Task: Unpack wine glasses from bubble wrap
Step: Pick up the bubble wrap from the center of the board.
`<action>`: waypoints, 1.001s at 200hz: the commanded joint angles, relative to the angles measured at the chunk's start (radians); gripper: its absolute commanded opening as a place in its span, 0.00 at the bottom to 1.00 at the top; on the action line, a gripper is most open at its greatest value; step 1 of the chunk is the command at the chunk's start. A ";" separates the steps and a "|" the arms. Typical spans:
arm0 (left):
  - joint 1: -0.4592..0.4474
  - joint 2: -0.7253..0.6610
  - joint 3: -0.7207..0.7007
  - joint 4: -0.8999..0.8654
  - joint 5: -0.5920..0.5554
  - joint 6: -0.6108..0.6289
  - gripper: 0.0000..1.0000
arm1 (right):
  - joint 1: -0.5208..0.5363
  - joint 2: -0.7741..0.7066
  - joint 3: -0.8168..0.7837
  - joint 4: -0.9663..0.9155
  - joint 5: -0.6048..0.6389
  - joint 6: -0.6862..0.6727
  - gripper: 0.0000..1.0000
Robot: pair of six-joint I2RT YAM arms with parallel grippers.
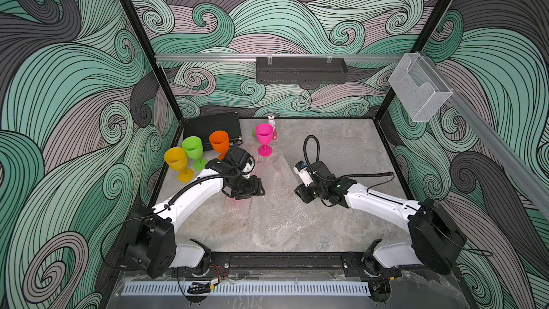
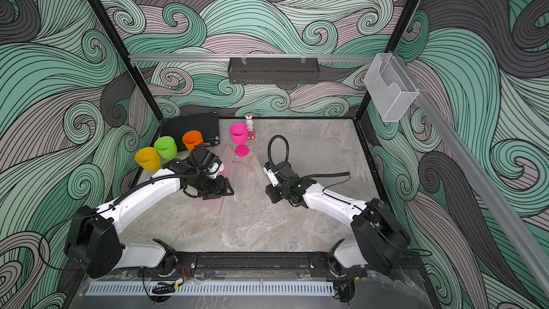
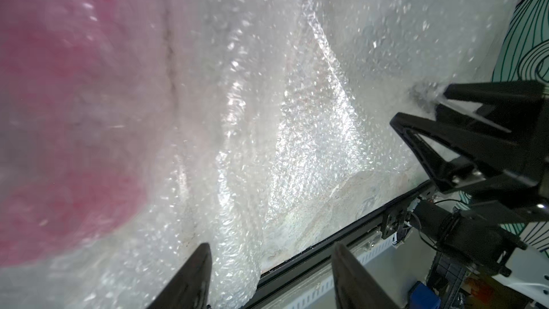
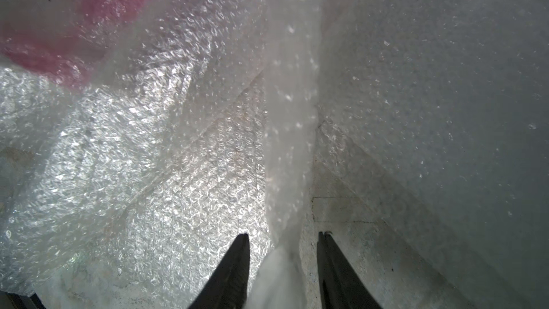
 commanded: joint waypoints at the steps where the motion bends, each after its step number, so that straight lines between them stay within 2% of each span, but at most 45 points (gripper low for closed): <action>1: -0.032 0.040 -0.002 0.043 -0.044 -0.030 0.63 | 0.006 0.004 0.017 0.005 -0.014 0.001 0.34; 53: -0.093 0.172 0.010 0.023 -0.165 0.008 0.65 | 0.006 -0.010 0.009 0.010 -0.031 0.031 0.21; 104: -0.143 0.280 0.013 0.009 -0.259 0.017 0.65 | 0.006 -0.054 -0.009 0.023 -0.059 0.050 0.19; 131: -0.143 0.287 0.012 0.021 -0.256 0.008 0.49 | 0.006 -0.077 -0.022 0.018 -0.055 0.044 0.18; 149: -0.143 0.287 0.021 0.023 -0.254 0.008 0.33 | 0.006 -0.079 -0.025 0.018 -0.048 0.042 0.11; 170: -0.143 0.280 0.032 0.019 -0.250 0.007 0.15 | 0.007 -0.079 -0.012 -0.005 -0.043 0.045 0.10; 187: -0.144 0.245 0.035 0.026 -0.249 0.011 0.07 | 0.006 -0.097 -0.008 -0.022 -0.021 0.047 0.10; 200: -0.144 0.205 0.036 0.046 -0.244 0.020 0.06 | 0.006 -0.127 -0.013 -0.028 0.014 0.048 0.09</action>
